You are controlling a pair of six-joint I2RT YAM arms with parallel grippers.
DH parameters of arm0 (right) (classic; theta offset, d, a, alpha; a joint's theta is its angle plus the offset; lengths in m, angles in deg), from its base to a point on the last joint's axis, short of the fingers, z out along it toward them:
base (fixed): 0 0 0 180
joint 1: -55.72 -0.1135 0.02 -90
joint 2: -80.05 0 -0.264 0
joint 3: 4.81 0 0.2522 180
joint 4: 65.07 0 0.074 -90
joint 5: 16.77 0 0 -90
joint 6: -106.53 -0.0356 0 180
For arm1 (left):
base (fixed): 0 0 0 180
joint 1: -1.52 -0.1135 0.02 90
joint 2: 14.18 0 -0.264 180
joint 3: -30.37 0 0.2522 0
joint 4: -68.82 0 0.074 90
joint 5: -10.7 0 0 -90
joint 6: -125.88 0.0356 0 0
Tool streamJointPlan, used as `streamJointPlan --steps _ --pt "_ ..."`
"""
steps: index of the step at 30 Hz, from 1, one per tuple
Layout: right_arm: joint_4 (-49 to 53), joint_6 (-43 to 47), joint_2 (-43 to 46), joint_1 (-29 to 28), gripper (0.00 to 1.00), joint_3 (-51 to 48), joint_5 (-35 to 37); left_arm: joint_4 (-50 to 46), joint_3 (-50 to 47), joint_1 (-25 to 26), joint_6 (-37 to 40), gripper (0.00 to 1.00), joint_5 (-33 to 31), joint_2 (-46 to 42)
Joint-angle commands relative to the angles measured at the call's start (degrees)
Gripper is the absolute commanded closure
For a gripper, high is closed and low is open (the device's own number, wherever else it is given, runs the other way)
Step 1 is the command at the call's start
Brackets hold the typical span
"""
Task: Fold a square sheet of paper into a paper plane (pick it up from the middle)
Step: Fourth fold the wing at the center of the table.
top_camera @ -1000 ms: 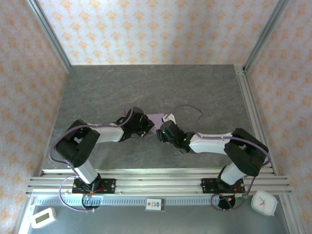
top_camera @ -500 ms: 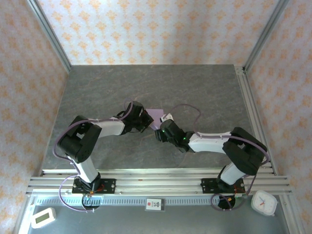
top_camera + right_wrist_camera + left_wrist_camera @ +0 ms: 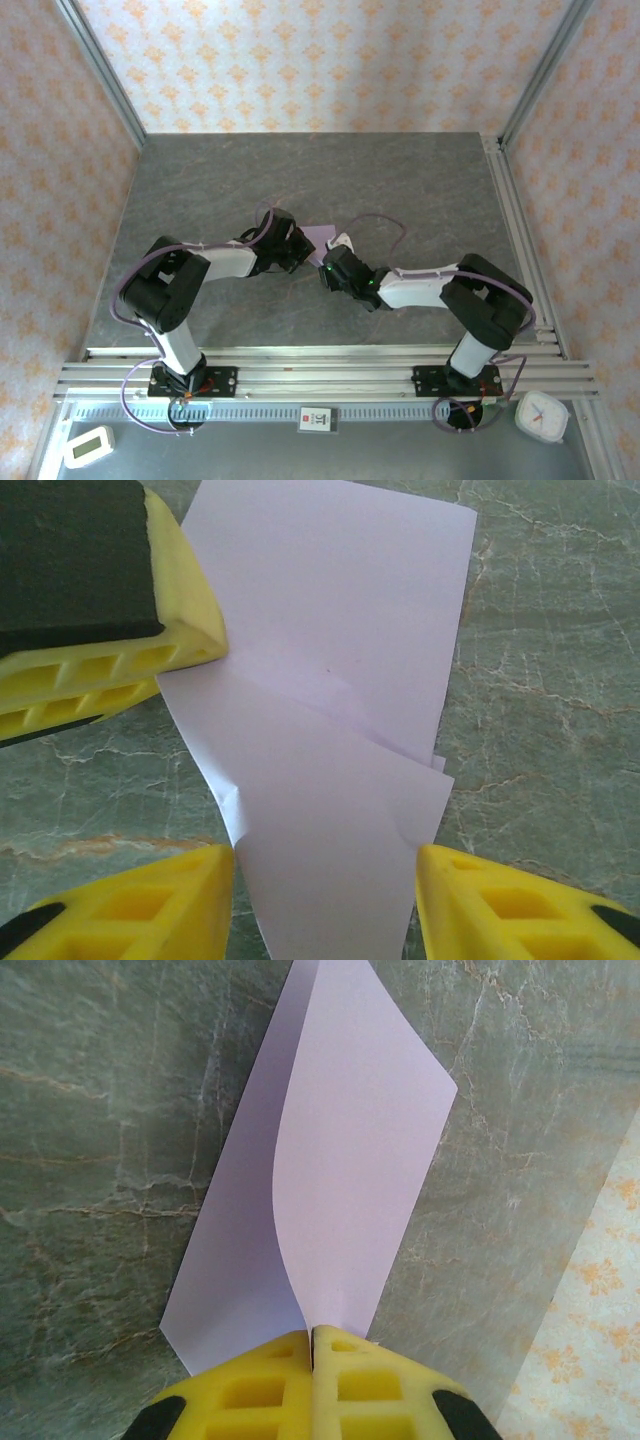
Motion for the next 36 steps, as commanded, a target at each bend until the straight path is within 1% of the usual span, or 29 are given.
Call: streamJointPlan --steps 1,4,7,10,13,19,23,26,30,33,36 --pt "-0.21 -0.45 -0.93 0.13 0.54 0.65 2.66 -0.64 1.38 -0.3 -0.36 1.0 0.92 0.76" --pt "-0.53 -0.74 -1.19 0.13 0.61 0.2 2.92 -0.72 1.31 -0.3 -0.45 1.0 1.01 0.66" --pt "-0.73 -0.92 -1.25 0.13 0.66 -0.18 2.93 -0.89 1.39 -0.29 -0.41 1.0 1.09 0.56" --pt "-0.9 -1.02 -1.37 0.13 0.67 -0.32 2.84 -0.93 1.39 -0.28 -0.36 1.0 1.09 0.48" --pt "-1.1 -1.08 -1.37 0.13 0.74 -0.51 3.05 -0.98 1.56 -0.29 -0.39 1.0 1.18 0.52" --pt "-1.15 -0.25 -0.91 0.22 0.99 -0.09 1.77 -0.63 1.81 -0.27 -0.54 1.0 1.44 0.56" --pt "-1.27 0.24 -0.56 0.54 1.0 0.2 -0.38 -0.37 2.01 -0.38 -0.45 1.0 1.56 0.53" --pt "-1.75 0.34 -0.21 1.39 1.0 0.02 -3.39 -0.15 1.99 -0.48 -0.28 0.9 1.53 0.15" --pt "-3.3 -0.3 0.42 3.05 1.0 -1.13 -8.56 0.34 2.06 -0.72 0.23 0.83 1.19 -0.71" --pt "-5.35 -1.22 0.75 4.72 1.0 -2.64 -13.67 -0.01 2.31 -0.94 0.73 0.68 1.08 -1.28" --pt "-6.92 -2.21 0.73 5.99 1.0 -3.66 -17.75 -1.21 2.76 -1.13 1.98 0.58 0.43 -2.02"
